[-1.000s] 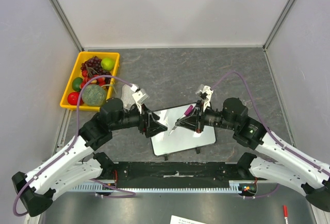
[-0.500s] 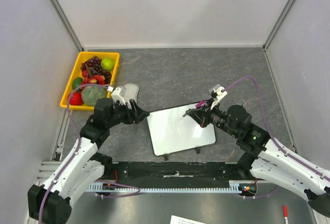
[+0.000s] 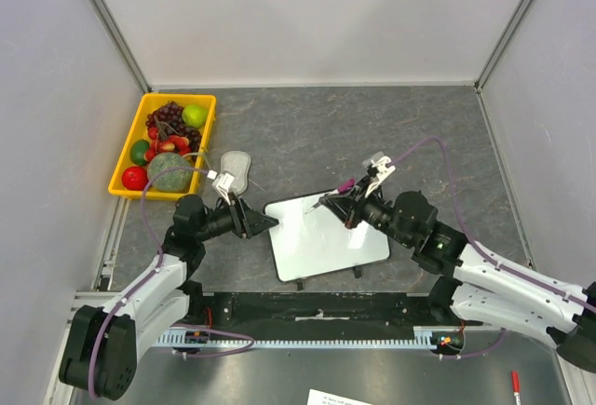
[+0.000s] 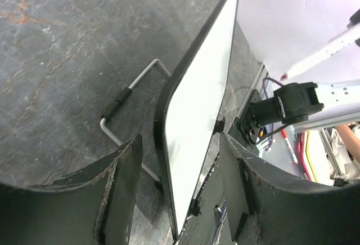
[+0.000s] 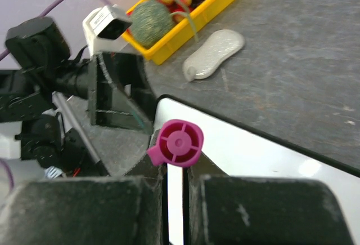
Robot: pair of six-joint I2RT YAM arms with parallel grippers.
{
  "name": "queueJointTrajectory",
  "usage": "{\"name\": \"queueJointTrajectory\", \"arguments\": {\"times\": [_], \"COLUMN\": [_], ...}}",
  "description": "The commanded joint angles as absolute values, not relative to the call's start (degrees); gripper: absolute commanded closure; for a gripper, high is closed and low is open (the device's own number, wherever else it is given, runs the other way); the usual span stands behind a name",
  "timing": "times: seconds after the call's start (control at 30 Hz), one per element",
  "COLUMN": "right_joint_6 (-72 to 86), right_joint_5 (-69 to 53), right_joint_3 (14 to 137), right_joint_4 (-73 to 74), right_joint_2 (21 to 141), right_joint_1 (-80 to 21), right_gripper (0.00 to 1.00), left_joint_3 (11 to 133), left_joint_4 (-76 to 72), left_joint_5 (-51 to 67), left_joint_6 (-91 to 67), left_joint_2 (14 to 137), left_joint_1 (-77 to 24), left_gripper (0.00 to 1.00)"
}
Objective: Write a sentence on the whiteboard
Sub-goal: Hold the whiteboard at the center of the board.
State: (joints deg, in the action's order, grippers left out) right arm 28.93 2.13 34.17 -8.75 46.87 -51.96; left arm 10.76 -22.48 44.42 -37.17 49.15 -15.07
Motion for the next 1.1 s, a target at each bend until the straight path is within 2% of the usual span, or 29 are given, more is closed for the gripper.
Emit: {"name": "queueJointTrajectory", "arguments": {"times": [0.0,0.13,0.33,0.5,0.6,1.07], "right_joint_6": [28.48,27.69,26.11,24.26,23.03,18.11], "right_joint_5": [9.31,13.79,17.92,22.76,25.39,38.84], "right_joint_3": [33.93,33.84,33.84,33.14,32.52,30.76], "right_joint_4": [-17.65,-21.35,-25.22,-27.24,-28.91,-37.97], "right_joint_2": [49.83,52.73,56.16,57.04,58.09,63.28], "right_joint_1": [-58.08,-62.04,-64.95,-67.50,-69.07,-75.06], "right_gripper": [1.00,1.00,1.00,1.00,1.00,1.00], "left_joint_3": [8.62,7.38,7.82,7.65,7.65,6.86], "left_joint_4": [-34.27,-38.05,-38.23,-36.49,-34.28,-34.10], "left_joint_5": [50.00,53.43,55.02,55.02,53.88,53.43], "left_joint_6": [-37.18,-35.60,-34.81,-33.75,-32.52,-32.52], "left_joint_2": [49.92,51.68,52.82,53.61,53.35,51.50], "left_joint_1": [-14.68,-14.68,-14.68,-14.68,-14.68,-14.68], "left_gripper": [0.41,0.59,0.63,0.89,0.98,0.98]}}
